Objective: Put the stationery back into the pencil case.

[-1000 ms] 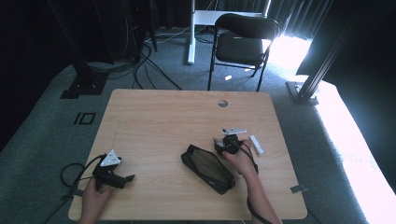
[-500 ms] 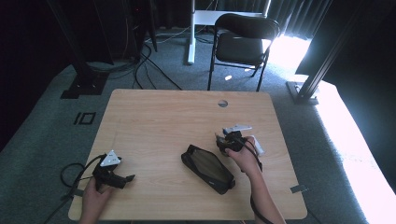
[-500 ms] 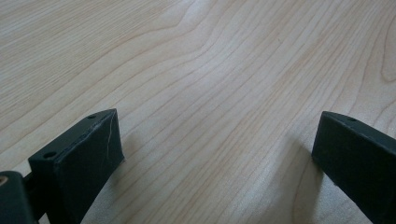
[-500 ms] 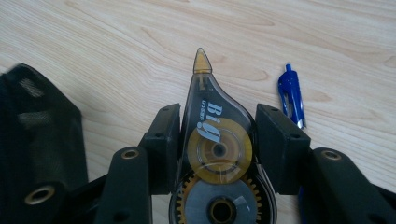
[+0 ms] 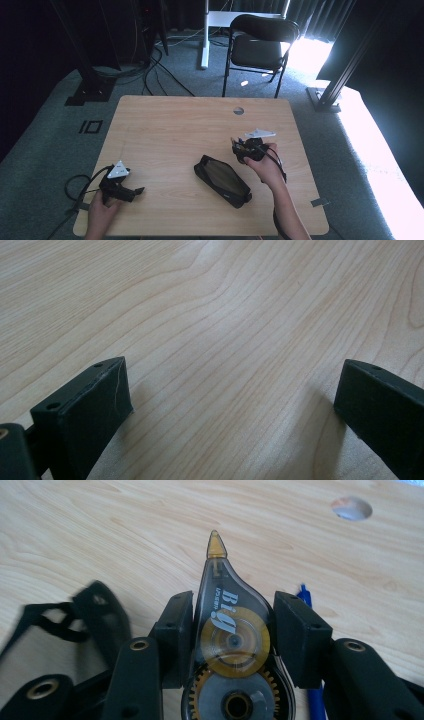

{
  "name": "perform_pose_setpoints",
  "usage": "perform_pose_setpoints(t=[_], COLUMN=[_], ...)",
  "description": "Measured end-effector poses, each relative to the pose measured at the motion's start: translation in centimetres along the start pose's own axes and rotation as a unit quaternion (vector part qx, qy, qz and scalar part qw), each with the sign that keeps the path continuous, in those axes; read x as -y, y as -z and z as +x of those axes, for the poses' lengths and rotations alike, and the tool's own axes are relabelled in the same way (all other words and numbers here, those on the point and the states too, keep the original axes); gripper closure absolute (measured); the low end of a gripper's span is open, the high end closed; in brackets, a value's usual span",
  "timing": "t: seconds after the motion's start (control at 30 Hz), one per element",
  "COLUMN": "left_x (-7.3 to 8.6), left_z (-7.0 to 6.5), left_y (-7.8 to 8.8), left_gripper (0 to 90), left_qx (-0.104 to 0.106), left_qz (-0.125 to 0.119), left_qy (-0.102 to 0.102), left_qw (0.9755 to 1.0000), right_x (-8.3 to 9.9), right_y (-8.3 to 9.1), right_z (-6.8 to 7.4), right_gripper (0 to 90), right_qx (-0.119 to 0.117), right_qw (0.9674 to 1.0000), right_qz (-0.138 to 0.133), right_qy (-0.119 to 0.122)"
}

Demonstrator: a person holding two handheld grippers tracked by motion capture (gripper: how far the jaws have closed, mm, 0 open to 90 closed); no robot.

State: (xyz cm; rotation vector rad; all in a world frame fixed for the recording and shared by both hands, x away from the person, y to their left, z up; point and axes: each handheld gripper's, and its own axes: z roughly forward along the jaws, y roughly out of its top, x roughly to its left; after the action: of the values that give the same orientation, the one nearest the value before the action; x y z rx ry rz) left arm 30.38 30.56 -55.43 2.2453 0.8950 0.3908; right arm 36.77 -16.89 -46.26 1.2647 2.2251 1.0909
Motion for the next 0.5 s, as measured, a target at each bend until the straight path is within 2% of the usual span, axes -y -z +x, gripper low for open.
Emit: perform_pose_setpoints(t=[0.1,0.2,0.27,0.5], left_x=[0.0,0.0,0.0,0.0], left_z=[0.0,0.0,0.0,0.0], left_y=[0.0,0.0,0.0,0.0], left_gripper=[1.9,1.9,1.9,1.9], left_qx=[0.000,0.000,0.000,0.000], left_qz=[0.000,0.000,0.000,0.000], left_qy=[0.000,0.000,0.000,0.001], left_qw=[1.0000,1.0000,1.0000,1.0000], right_x=[-0.6,-0.9,-1.2,-1.5], right_y=[1.0,1.6,2.4,3.5], right_z=[0.8,1.4,2.3,4.5], right_gripper=[51.6,51.6,51.6,51.6], right_qx=[-0.014,-0.015,-0.024,-0.047], right_qw=[0.9999,0.9998,0.9994,0.9976], right_qz=[0.000,-0.004,-0.012,-0.011], right_qy=[0.008,0.016,0.022,0.049])
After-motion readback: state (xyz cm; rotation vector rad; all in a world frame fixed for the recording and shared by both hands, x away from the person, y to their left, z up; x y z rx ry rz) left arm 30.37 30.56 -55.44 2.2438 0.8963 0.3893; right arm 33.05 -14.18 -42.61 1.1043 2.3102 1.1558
